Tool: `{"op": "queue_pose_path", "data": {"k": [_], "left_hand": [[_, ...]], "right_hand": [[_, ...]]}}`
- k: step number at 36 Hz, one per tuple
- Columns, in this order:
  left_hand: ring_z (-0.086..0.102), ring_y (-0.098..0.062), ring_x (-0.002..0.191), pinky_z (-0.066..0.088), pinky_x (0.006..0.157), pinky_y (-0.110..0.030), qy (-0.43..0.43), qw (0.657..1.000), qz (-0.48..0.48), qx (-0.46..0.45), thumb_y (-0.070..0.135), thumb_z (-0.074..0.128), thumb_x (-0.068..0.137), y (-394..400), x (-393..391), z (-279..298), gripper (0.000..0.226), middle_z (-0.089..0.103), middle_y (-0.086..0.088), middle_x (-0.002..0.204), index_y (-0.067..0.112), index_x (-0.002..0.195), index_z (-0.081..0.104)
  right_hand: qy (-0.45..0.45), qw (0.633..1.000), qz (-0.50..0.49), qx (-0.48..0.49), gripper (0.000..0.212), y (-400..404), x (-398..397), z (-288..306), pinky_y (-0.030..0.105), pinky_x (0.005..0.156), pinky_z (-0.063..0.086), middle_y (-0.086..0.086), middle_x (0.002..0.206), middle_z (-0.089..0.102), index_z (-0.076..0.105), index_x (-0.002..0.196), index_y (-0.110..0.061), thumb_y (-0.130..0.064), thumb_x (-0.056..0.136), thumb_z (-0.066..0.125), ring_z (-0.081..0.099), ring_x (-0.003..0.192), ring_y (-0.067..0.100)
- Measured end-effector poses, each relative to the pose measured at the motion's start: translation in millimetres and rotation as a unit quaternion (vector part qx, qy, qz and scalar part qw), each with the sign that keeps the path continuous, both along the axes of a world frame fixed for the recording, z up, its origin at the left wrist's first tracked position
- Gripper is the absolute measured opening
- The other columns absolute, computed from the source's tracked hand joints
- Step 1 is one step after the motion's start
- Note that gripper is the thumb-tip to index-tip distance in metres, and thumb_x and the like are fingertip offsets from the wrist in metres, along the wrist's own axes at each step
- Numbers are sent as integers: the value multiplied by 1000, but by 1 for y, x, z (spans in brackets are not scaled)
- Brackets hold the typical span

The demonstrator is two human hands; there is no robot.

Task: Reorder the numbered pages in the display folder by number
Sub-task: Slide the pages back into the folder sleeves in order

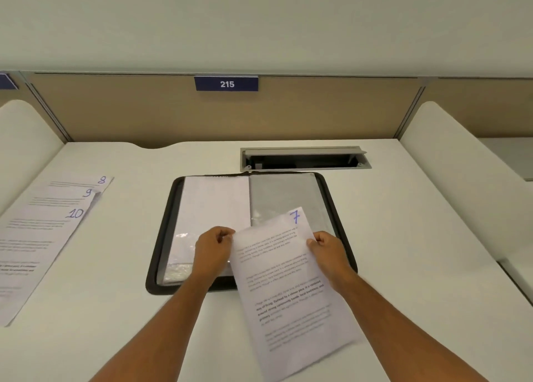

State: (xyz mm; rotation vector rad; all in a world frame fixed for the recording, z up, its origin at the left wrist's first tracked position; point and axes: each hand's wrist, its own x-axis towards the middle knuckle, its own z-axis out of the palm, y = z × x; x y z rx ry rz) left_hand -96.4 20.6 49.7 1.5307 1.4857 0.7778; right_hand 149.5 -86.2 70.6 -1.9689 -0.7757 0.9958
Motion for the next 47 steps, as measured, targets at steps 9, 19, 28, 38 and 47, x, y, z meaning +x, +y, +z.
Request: {"op": "queue_pose_path", "data": {"k": [9, 19, 28, 38, 47], "left_hand": [[63, -13, 97, 51, 88, -25, 145, 981, -112, 65, -4, 45, 93, -18, 28, -20, 37, 67, 4, 107, 20, 94, 74], [58, -13, 94, 51, 85, -32, 182, 929, -313, 78, 21, 69, 90, -23, 76, -23, 13, 61, 4, 101, 20, 100, 77], [57, -10, 83, 42, 73, -23, 197, 925, -306, 106, 14, 70, 90, -21, 83, -28, 6, 60, 7, 90, 16, 86, 75], [60, -2, 78, 45, 72, -18, 108, 955, -269, 57, 12, 63, 93, -18, 79, -31, 14, 65, 14, 82, 17, 84, 72], [62, -4, 78, 43, 68, -17, 82, 961, -264, 27, 15, 61, 96, -16, 76, -31, 16, 68, 11, 85, 20, 83, 69]], "right_hand": [[-45, 993, 97, -42, 21, -50, 40, -12, 34, 75, 60, 5, 91, 72, 66, 92, -10, -22, 105, 54, 71, 80, 20], [-95, 982, 140, -83, 18, -77, 45, -21, 34, 80, 61, 0, 95, 72, 67, 96, -20, -27, 106, 54, 72, 85, 16], [-123, 982, 108, -89, 7, -84, 32, -29, 32, 81, 59, -2, 92, 71, 68, 99, -22, -25, 101, 62, 70, 84, 14], [-123, 983, 92, -103, 12, -78, 5, -28, 27, 74, 52, 1, 92, 67, 58, 95, -24, -23, 95, 70, 66, 86, 17], [-139, 982, 68, -105, 11, -68, -3, -18, 22, 66, 49, -1, 82, 66, 61, 91, -20, -20, 94, 72, 64, 75, 12]]}}
